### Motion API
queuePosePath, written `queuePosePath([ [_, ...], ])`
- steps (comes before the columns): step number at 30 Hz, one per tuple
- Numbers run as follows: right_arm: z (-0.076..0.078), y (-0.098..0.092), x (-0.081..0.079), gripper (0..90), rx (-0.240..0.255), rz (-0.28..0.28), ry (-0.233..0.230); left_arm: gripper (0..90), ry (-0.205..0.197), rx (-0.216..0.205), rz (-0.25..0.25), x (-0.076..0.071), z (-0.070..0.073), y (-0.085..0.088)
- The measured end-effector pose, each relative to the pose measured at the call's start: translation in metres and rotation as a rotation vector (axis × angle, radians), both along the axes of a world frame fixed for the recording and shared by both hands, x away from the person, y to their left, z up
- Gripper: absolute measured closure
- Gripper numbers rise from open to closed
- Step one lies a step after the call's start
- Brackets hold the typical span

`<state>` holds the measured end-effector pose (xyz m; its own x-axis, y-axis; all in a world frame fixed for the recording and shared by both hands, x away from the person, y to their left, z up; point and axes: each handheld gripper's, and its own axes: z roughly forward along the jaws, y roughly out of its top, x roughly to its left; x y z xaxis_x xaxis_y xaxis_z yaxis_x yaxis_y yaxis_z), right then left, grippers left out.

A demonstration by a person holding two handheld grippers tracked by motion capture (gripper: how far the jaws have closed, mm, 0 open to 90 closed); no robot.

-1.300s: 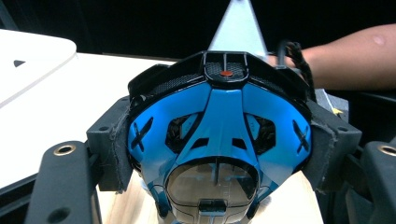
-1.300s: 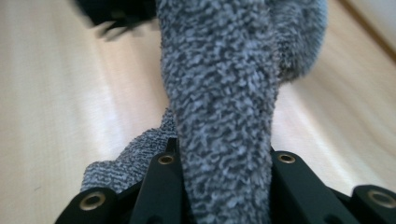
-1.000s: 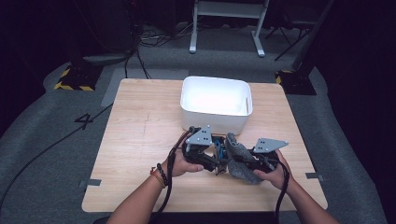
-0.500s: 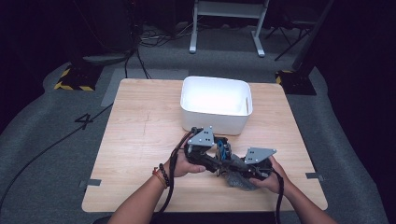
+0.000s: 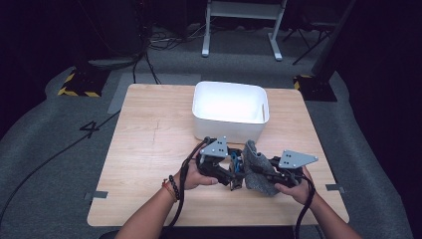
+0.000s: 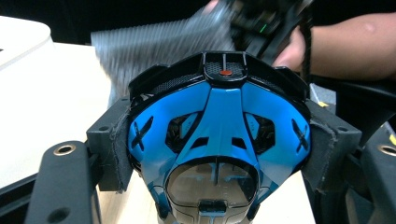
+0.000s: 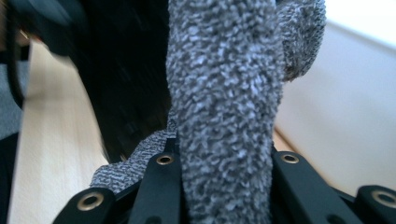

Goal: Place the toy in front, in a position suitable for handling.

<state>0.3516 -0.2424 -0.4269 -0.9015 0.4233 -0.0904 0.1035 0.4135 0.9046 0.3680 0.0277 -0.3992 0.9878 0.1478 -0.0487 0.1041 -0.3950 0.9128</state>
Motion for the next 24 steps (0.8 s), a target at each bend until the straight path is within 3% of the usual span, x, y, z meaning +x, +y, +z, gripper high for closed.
queuePosePath([
  [4, 0.008, 0.004, -0.008, 73.1, 0.019, 0.033, -0.046, 25.3, 0.016, 0.015, -0.031, -0.002, -0.004, -0.007],
  [7, 0.008, 0.009, -0.011, 72.6, 0.006, 0.071, -0.047, 25.2, 0.012, 0.043, -0.040, -0.006, -0.007, -0.013],
  [11, 0.002, 0.010, -0.010, 72.8, -0.003, 0.098, -0.020, 25.2, 0.011, 0.044, -0.025, -0.006, -0.008, -0.014],
  [17, -0.009, 0.017, -0.016, 72.9, -0.106, 0.142, -0.032, 25.2, 0.004, 0.009, -0.002, -0.004, -0.002, -0.005],
  [24, -0.025, 0.033, -0.018, 72.8, -0.211, 0.190, 0.003, 25.4, -0.020, -0.043, 0.019, -0.006, 0.012, 0.009],
])
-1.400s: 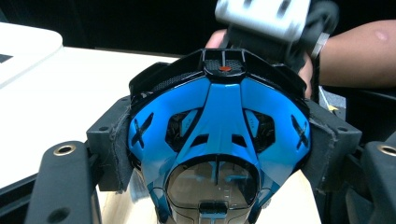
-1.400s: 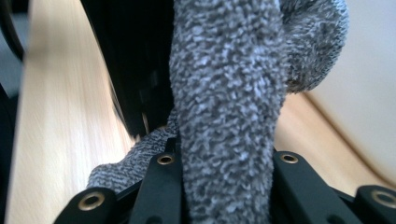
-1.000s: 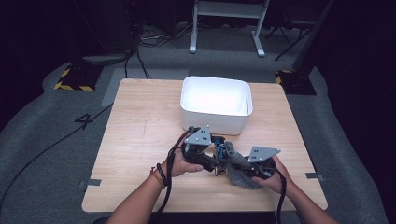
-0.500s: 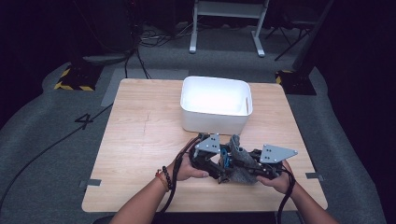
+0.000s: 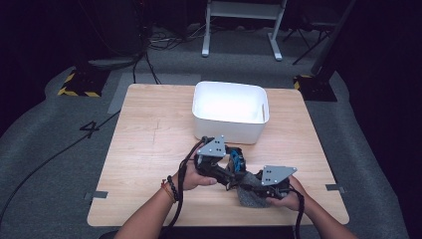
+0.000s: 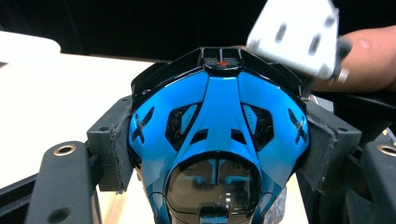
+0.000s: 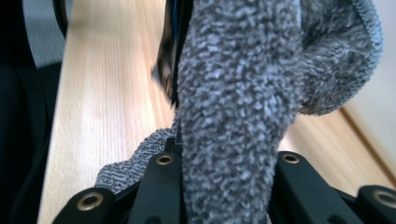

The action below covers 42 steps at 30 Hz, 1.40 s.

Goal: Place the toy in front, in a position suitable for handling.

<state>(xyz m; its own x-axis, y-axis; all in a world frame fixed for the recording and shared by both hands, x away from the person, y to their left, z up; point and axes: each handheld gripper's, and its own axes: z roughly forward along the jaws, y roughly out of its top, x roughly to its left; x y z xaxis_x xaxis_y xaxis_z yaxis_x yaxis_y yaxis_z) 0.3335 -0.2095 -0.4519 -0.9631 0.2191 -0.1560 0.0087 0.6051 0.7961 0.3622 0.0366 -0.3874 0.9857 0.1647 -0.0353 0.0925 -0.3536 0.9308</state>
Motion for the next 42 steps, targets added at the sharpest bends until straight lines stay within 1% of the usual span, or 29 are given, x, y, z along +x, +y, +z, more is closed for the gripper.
queuePosePath([
  [1, -0.002, 0.002, 0.000, 72.8, -0.017, 0.002, -0.002, 25.4, -0.003, -0.004, 0.000, 0.000, 0.001, 0.001],
  [3, -0.007, 0.004, 0.001, 72.8, -0.036, 0.003, 0.014, 25.4, -0.005, -0.014, -0.002, -0.001, 0.004, 0.004],
  [6, -0.015, 0.008, 0.002, 72.8, -0.083, -0.005, 0.026, 25.4, -0.015, -0.029, 0.002, -0.003, 0.007, 0.006],
  [8, -0.019, 0.011, 0.007, 72.8, -0.122, -0.031, 0.037, 25.5, -0.018, -0.037, -0.013, -0.005, 0.009, 0.007],
  [9, -0.021, 0.012, 0.009, 72.9, -0.137, -0.048, 0.034, 25.5, -0.019, -0.039, -0.020, -0.006, 0.010, 0.006],
  [10, -0.021, 0.011, 0.012, 73.0, -0.138, -0.068, 0.030, 25.5, -0.022, -0.039, -0.024, -0.007, 0.010, 0.006],
  [11, -0.019, 0.009, 0.016, 73.1, -0.125, -0.093, 0.030, 25.5, -0.023, -0.037, -0.029, -0.007, 0.010, 0.006],
  [13, -0.012, 0.002, 0.022, 73.1, -0.075, -0.147, 0.017, 25.5, -0.015, -0.035, -0.039, -0.007, 0.009, 0.005],
  [14, -0.007, -0.001, 0.025, 73.0, -0.033, -0.178, 0.019, 25.5, -0.012, -0.028, -0.042, -0.007, 0.008, 0.004],
  [15, -0.001, -0.004, 0.027, 73.0, 0.014, -0.195, 0.014, 25.5, -0.011, -0.020, -0.039, -0.007, 0.006, 0.003],
  [16, 0.005, -0.008, 0.028, 73.0, 0.069, -0.194, 0.014, 25.5, -0.017, -0.010, -0.033, -0.006, 0.005, 0.001],
  [17, 0.011, -0.010, 0.028, 73.0, 0.111, -0.190, 0.007, 25.5, -0.016, -0.004, -0.035, -0.006, 0.003, 0.000],
  [18, 0.016, -0.011, 0.026, 73.0, 0.145, -0.186, -0.005, 25.5, -0.009, -0.007, -0.032, -0.006, 0.002, -0.001],
  [19, 0.019, -0.012, 0.025, 73.0, 0.172, -0.171, -0.008, 25.5, -0.007, -0.011, -0.030, -0.005, 0.001, -0.002],
  [20, 0.020, -0.011, 0.023, 73.0, 0.181, -0.160, -0.004, 25.5, -0.003, -0.013, -0.033, -0.005, 0.001, -0.002],
  [22, 0.017, -0.005, 0.018, 73.1, 0.142, -0.139, -0.022, 25.5, 0.000, -0.028, -0.035, -0.004, 0.001, -0.004],
  [24, 0.012, 0.002, 0.015, 73.0, 0.108, -0.116, -0.006, 25.5, -0.008, -0.035, -0.037, -0.006, 0.002, -0.004],
  [26, 0.005, 0.007, 0.014, 73.0, 0.073, -0.093, 0.013, 25.4, -0.016, -0.047, -0.027, -0.008, 0.005, -0.003],
  [27, 0.001, 0.010, 0.013, 72.9, 0.056, -0.084, 0.020, 25.5, -0.026, -0.061, -0.018, -0.009, 0.008, -0.001],
  [28, -0.005, 0.014, 0.011, 72.8, 0.035, -0.071, 0.038, 25.5, -0.028, -0.069, -0.015, -0.009, 0.010, 0.000],
  [29, -0.007, 0.016, 0.010, 72.8, 0.030, -0.058, 0.052, 25.5, -0.029, -0.079, -0.010, -0.009, 0.011, 0.002],
  [30, -0.010, 0.018, 0.009, 72.9, 0.023, -0.040, 0.070, 25.5, -0.029, -0.089, -0.006, -0.008, 0.012, 0.004],
  [31, -0.013, 0.022, 0.007, 72.9, 0.011, -0.017, 0.074, 25.5, -0.031, -0.098, 0.004, -0.008, 0.014, 0.005],
  [32, -0.016, 0.026, 0.004, 72.9, -0.005, 0.005, 0.084, 25.6, -0.031, -0.105, 0.005, -0.007, 0.015, 0.007],
  [33, -0.018, 0.031, 0.001, 72.9, -0.016, 0.029, 0.085, 25.5, -0.027, -0.106, 0.003, -0.006, 0.015, 0.008],
  [35, -0.018, 0.038, -0.005, 72.8, -0.017, 0.064, 0.096, 25.6, -0.025, -0.106, 0.008, -0.006, 0.014, 0.009],
  [39, -0.017, 0.039, -0.010, 72.8, 0.003, 0.103, 0.123, 25.5, -0.039, -0.085, 0.020, -0.005, 0.013, 0.009],
  [40, -0.017, 0.038, -0.011, 72.8, -0.002, 0.110, 0.113, 25.6, -0.039, -0.079, 0.026, -0.004, 0.013, 0.010],
  [42, -0.013, 0.034, -0.012, 72.8, 0.016, 0.121, 0.111, 25.6, -0.043, -0.067, 0.041, -0.001, 0.011, 0.013],
])
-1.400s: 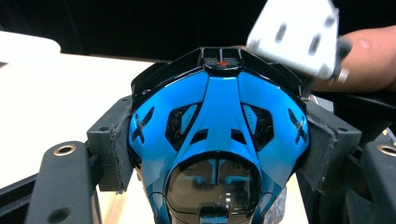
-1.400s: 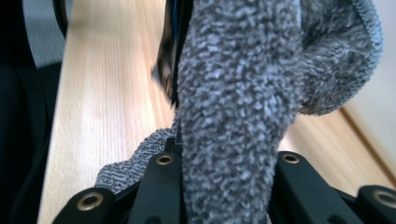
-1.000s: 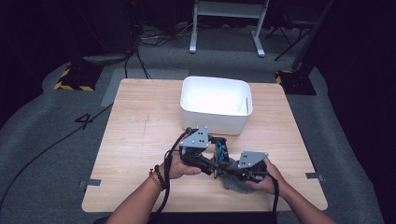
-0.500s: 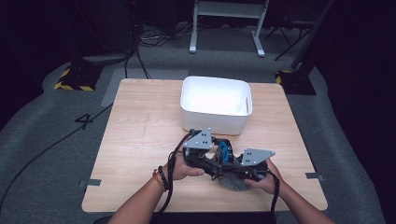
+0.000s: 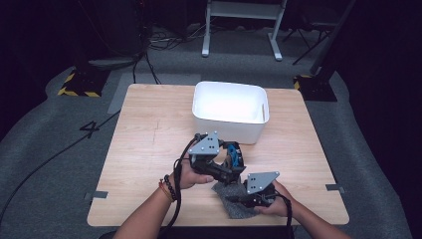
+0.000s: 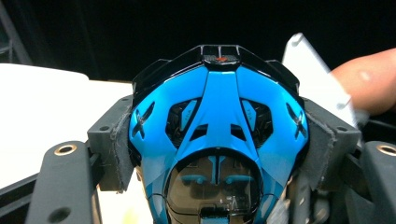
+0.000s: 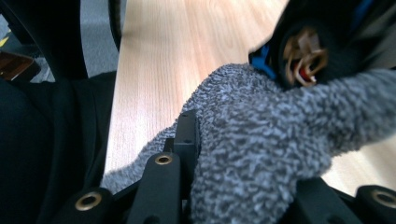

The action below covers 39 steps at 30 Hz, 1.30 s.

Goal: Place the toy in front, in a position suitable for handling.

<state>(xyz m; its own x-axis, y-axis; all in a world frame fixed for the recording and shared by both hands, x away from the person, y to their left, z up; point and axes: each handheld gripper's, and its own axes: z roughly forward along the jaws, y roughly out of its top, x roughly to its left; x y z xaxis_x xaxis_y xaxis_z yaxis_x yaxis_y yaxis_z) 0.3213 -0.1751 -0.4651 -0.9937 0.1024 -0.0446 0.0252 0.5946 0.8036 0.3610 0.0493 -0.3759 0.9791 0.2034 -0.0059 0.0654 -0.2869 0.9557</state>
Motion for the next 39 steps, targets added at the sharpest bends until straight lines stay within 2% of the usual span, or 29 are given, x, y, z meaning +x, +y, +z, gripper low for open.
queuePosePath([
  [2, 0.006, -0.006, -0.001, 72.8, 0.007, -0.006, -0.021, 25.6, 0.005, 0.008, 0.021, 0.004, -0.003, 0.004],
  [6, 0.022, -0.022, 0.000, 72.9, 0.031, -0.042, -0.065, 25.6, 0.020, 0.014, 0.027, 0.009, -0.007, 0.010],
  [9, 0.033, -0.038, 0.004, 73.0, 0.051, -0.093, -0.089, 25.6, 0.035, 0.010, 0.003, 0.010, -0.008, 0.011],
  [11, 0.044, -0.050, 0.008, 73.0, 0.092, -0.155, -0.107, 25.6, 0.037, 0.032, -0.029, 0.007, -0.010, 0.006],
  [13, 0.053, -0.057, 0.011, 73.0, 0.145, -0.189, -0.115, 25.6, 0.040, 0.052, -0.066, 0.004, -0.013, -0.002],
  [15, 0.062, -0.061, 0.012, 73.0, 0.210, -0.199, -0.139, 25.6, 0.038, 0.064, -0.095, 0.000, -0.015, -0.013],
  [18, 0.068, -0.058, 0.010, 72.3, 0.263, -0.199, -0.173, 25.6, 0.054, 0.056, -0.132, -0.003, -0.018, -0.024],
  [20, 0.068, -0.056, 0.008, 72.3, 0.271, -0.208, -0.189, 25.5, 0.066, 0.041, -0.121, -0.001, -0.020, -0.023],
  [23, 0.062, -0.053, 0.008, 72.5, 0.249, -0.207, -0.181, 25.5, 0.065, 0.032, -0.081, 0.002, -0.020, -0.019],
  [25, 0.053, -0.045, 0.005, 72.5, 0.166, -0.186, -0.218, 25.5, 0.058, 0.034, -0.072, 0.002, -0.018, -0.017],
  [27, 0.043, -0.037, 0.005, 72.5, 0.084, -0.158, -0.205, 25.4, 0.059, 0.019, -0.071, 0.002, -0.016, -0.014],
  [30, 0.030, -0.034, 0.011, 72.5, 0.033, -0.130, -0.140, 25.5, 0.044, 0.004, -0.060, 0.001, -0.011, -0.010],
  [32, 0.021, -0.035, 0.019, 71.4, -0.029, -0.133, -0.065, 25.5, 0.040, -0.014, -0.058, 0.000, -0.007, -0.006],
  [33, 0.018, -0.036, 0.022, 71.2, -0.040, -0.137, -0.034, 25.6, 0.035, -0.021, -0.057, 0.000, -0.006, -0.004],
  [34, 0.013, -0.041, 0.028, 71.1, -0.046, -0.147, 0.022, 25.6, 0.031, -0.020, -0.056, 0.000, -0.005, -0.003],
  [36, 0.008, -0.050, 0.036, 71.1, -0.070, -0.179, 0.066, 25.6, 0.023, -0.011, -0.045, -0.001, -0.004, 0.001],
  [39, 0.002, -0.070, 0.051, 70.5, -0.100, -0.268, 0.118, 25.6, 0.020, 0.005, -0.021, -0.001, -0.004, 0.006],
])
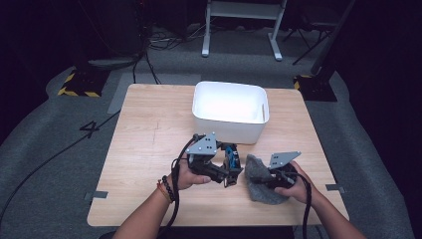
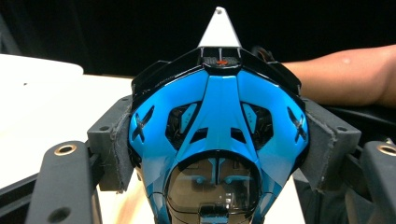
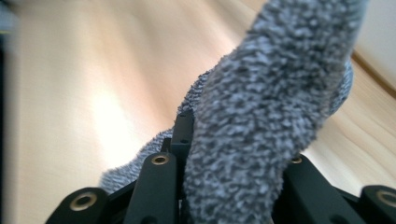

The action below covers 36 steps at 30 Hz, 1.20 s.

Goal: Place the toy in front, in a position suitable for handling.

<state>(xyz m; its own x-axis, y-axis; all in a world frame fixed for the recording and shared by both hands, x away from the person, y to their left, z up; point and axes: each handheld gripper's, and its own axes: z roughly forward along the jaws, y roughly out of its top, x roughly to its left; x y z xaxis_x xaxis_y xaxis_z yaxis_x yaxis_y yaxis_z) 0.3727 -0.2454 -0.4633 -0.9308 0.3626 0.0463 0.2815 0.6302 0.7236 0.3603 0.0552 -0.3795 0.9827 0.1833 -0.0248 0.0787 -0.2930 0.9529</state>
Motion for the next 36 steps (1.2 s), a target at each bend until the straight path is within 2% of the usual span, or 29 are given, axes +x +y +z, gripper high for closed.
queuePosePath([
  [2, -0.002, -0.014, 0.008, 66.9, -0.023, -0.068, -0.008, 25.6, -0.010, 0.027, 0.027, 0.000, -0.001, 0.002],
  [5, -0.003, -0.028, 0.016, 50.9, -0.089, -0.165, -0.032, 25.6, -0.025, 0.084, 0.057, 0.000, -0.005, 0.002],
  [6, -0.003, -0.030, 0.018, 45.3, -0.110, -0.182, -0.040, 25.6, -0.021, 0.094, 0.061, 0.000, -0.007, 0.002],
  [8, -0.004, -0.030, 0.019, 35.3, -0.171, -0.204, -0.088, 25.6, -0.010, 0.124, 0.061, 0.000, -0.012, 0.003],
  [9, -0.004, -0.031, 0.019, 29.2, -0.171, -0.213, -0.096, 25.6, -0.008, 0.139, 0.064, -0.001, -0.014, 0.005],
  [10, -0.004, -0.032, 0.018, 24.9, -0.150, -0.226, -0.095, 25.6, -0.002, 0.146, 0.065, -0.001, -0.017, 0.007],
  [14, 0.009, -0.039, 0.017, 20.8, -0.051, -0.244, -0.133, 25.6, 0.026, 0.143, 0.077, -0.002, -0.024, 0.019],
  [18, 0.023, -0.042, 0.013, 18.4, 0.041, -0.264, -0.183, 25.6, 0.035, 0.150, 0.092, -0.001, -0.027, 0.027],
  [25, 0.037, -0.037, 0.010, 22.9, 0.102, -0.281, -0.252, 25.6, 0.035, 0.145, 0.090, 0.003, -0.030, 0.028],
  [28, 0.041, -0.037, 0.012, 25.4, 0.133, -0.290, -0.249, 25.6, 0.038, 0.149, 0.090, 0.005, -0.031, 0.027],
  [33, 0.043, -0.037, 0.015, 27.9, 0.124, -0.318, -0.265, 25.6, 0.040, 0.145, 0.082, 0.003, -0.032, 0.027],
  [36, 0.045, -0.038, 0.016, 28.2, 0.137, -0.329, -0.268, 25.6, 0.041, 0.148, 0.090, 0.003, -0.032, 0.027],
])
